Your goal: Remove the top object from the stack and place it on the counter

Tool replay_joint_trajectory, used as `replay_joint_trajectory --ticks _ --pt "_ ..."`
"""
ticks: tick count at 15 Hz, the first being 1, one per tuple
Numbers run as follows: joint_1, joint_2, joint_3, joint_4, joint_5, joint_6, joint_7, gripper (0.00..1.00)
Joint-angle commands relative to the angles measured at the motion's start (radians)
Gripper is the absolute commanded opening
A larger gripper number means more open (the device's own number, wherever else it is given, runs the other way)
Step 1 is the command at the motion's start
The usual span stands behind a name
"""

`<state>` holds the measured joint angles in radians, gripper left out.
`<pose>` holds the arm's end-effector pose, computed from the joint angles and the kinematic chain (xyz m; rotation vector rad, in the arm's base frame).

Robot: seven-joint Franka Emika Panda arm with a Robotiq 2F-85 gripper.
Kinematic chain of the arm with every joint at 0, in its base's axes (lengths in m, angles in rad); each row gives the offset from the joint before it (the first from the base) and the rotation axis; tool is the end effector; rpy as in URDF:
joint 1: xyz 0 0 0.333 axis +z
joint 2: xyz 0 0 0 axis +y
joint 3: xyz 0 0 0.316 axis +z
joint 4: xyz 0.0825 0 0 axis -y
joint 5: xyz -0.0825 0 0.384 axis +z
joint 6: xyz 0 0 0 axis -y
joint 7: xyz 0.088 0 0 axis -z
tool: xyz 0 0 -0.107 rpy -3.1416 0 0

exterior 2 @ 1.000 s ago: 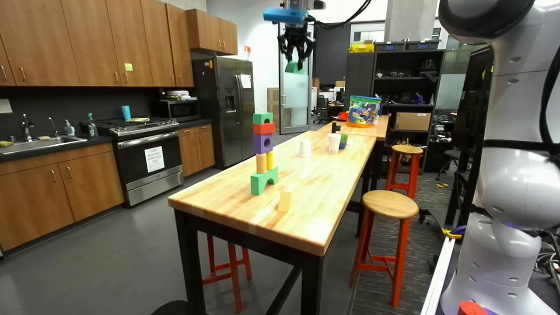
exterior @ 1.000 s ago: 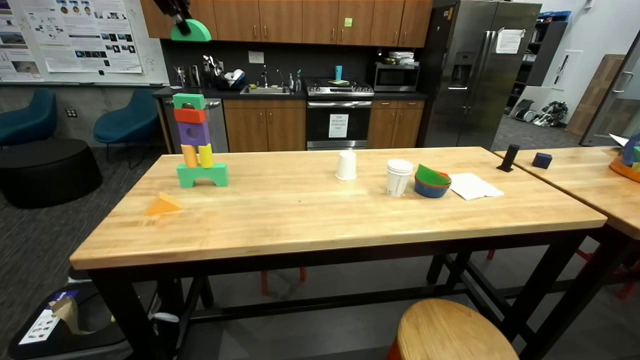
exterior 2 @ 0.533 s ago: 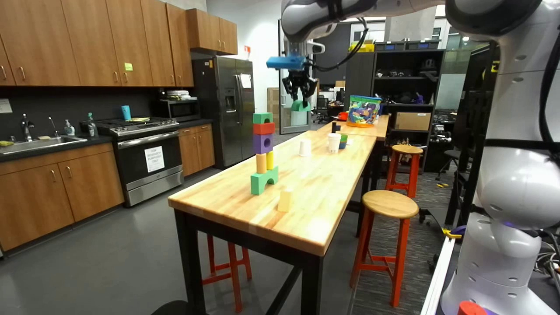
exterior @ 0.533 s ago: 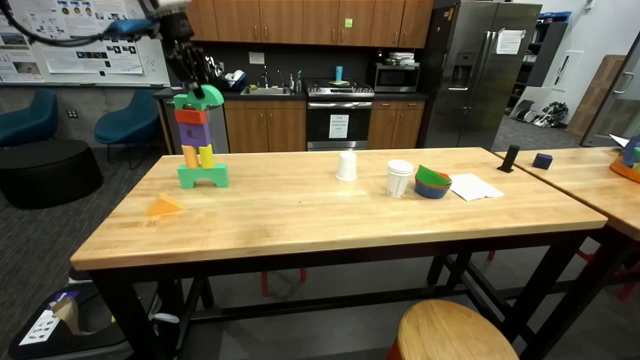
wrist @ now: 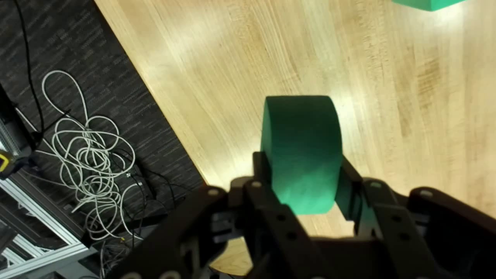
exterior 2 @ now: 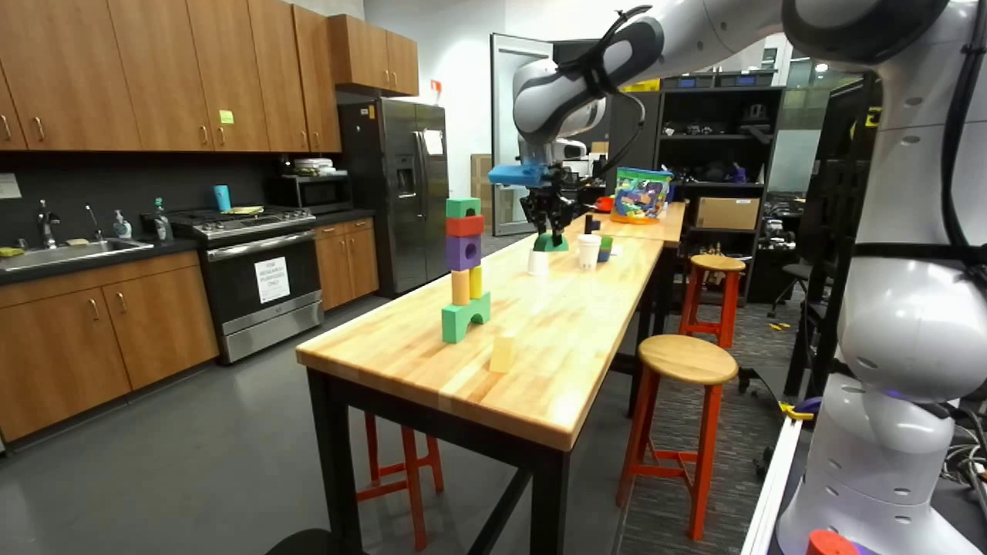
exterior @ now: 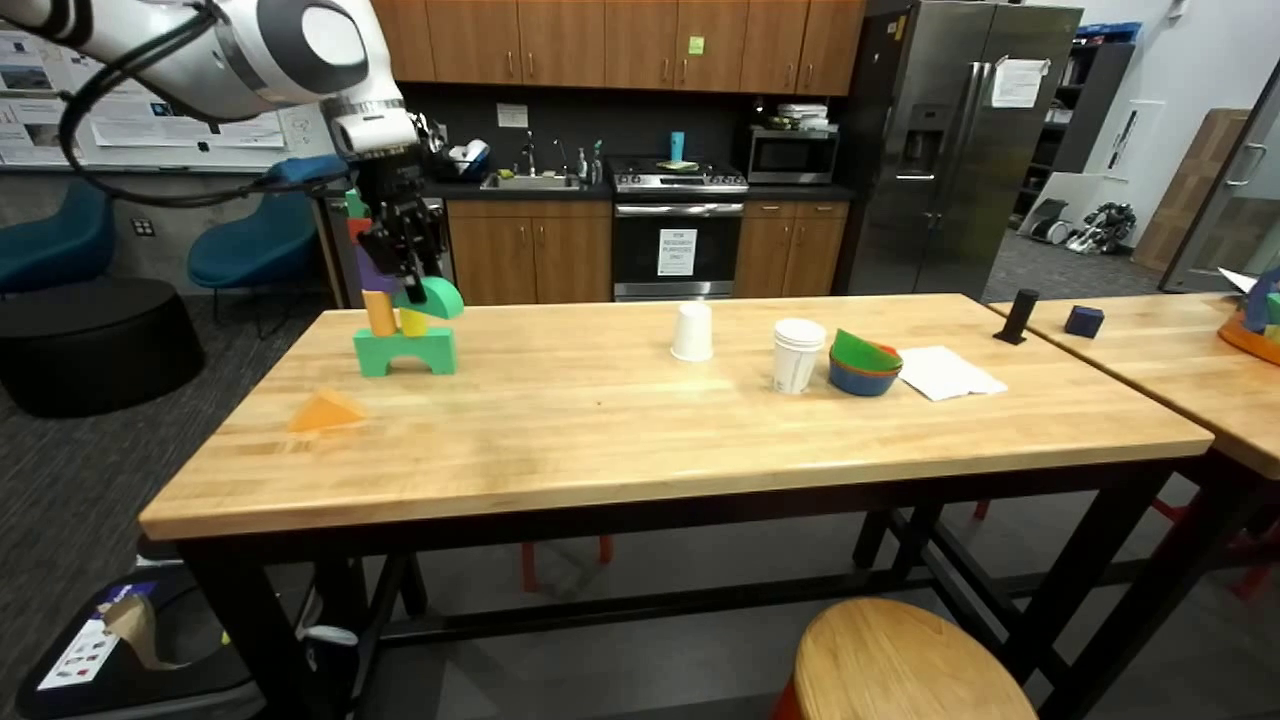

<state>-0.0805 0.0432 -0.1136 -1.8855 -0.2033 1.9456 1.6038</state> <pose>0.5616 -0.1234 0.4839 1.9501 -2.2759 0.2090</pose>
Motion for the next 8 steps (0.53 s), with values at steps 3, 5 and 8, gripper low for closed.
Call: replay_joint_trajectory --ticks 3,5,8 --pt "-0.031 -0.052 -0.025 -0.164 0.074 0.142 0.142 0.17" --pt "-0.034 -0.055 -0.026 -0.199 0.084 0.188 0.117 0.17" --pt "-0.036 -0.063 -0.025 -0.239 0.080 0.224 0.039 0.17"
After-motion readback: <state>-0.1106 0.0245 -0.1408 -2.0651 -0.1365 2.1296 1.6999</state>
